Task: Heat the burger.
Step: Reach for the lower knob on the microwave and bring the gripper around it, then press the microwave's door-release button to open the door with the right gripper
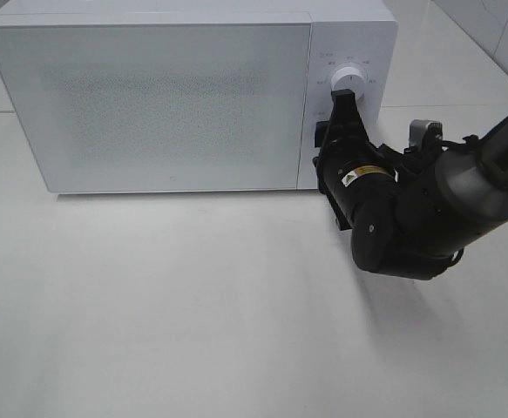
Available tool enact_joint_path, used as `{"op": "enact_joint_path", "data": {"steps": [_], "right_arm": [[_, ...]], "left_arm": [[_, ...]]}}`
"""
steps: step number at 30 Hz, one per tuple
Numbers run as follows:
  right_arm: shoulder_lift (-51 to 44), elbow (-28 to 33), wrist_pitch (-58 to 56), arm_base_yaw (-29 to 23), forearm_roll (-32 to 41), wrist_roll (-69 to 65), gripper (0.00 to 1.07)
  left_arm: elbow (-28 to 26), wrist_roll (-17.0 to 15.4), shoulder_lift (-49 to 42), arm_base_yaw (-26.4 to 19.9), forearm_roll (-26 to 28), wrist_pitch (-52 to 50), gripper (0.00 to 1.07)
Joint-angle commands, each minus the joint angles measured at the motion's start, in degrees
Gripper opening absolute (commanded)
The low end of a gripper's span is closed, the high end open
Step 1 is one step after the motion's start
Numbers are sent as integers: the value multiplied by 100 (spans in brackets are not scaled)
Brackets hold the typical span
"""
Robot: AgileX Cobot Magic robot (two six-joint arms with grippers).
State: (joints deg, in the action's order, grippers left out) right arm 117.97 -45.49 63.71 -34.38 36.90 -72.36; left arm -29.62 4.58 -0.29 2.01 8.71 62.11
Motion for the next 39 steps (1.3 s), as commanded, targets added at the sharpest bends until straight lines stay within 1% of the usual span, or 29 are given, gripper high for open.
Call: {"op": "enact_joint_path", "data": {"steps": [1,6,11,13,14,15,16,17,18,19,20,21,22,24,28,31,33,34,35,36,37,38,39], "right_arm": [[-160,-281,1667,109,-241,-34,32],[-160,-275,1656,97,-223,-57,33],[-160,-241,1633,86,-223,-11,37],[-246,-34,1604,86,-183,11,45],[-246,-34,1604,86,-183,11,45],[-286,52,1570,80,-189,29,48],[-361,223,1484,6,-183,80,53],[-361,223,1484,6,-183,80,53],[-407,292,1432,0,-183,103,56],[-527,453,1243,0,-315,138,62],[-527,453,1243,0,-315,138,62],[-653,579,1083,0,-430,143,67],[-653,579,1083,0,-430,143,67],[-831,796,888,0,-458,172,71],[-1031,997,722,0,-493,292,72],[-1324,1255,309,0,-625,567,72],[-1404,1318,166,0,-636,670,72],[-1570,1438,-149,0,-665,928,72],[-1570,1438,-149,0,-665,928,72],[-1673,1490,-281,0,-670,1066,72],[-1885,1621,-619,0,-693,1478,72],[-1885,1621,-619,0,-693,1478,72],[-2091,1736,-951,0,-716,1937,72]], "left_arm": [[0,-23,-97,0,17,-74,100],[0,-23,-97,0,17,-74,100],[0,-23,-97,0,17,-74,100],[0,-23,-97,0,17,-74,100],[0,-23,-97,0,17,-74,100],[0,-23,-97,0,17,-74,100],[0,-23,-97,0,17,-74,100],[0,-23,-97,0,17,-74,100],[0,-23,-97,0,17,-74,100],[0,-23,-97,0,17,-74,100],[0,-23,-97,0,17,-74,100],[0,-23,-97,0,17,-74,100],[0,-23,-97,0,17,-74,100],[0,-23,-97,0,17,-74,100],[0,-23,-97,0,17,-74,100],[0,-23,-97,0,17,-74,100],[0,-23,-97,0,17,-74,100],[0,-23,-97,0,17,-74,100],[0,-23,-97,0,17,-74,100],[0,-23,-97,0,17,-74,100],[0,-23,-97,0,17,-74,100],[0,-23,-97,0,17,-74,100],[0,-23,-97,0,17,-74,100]]}}
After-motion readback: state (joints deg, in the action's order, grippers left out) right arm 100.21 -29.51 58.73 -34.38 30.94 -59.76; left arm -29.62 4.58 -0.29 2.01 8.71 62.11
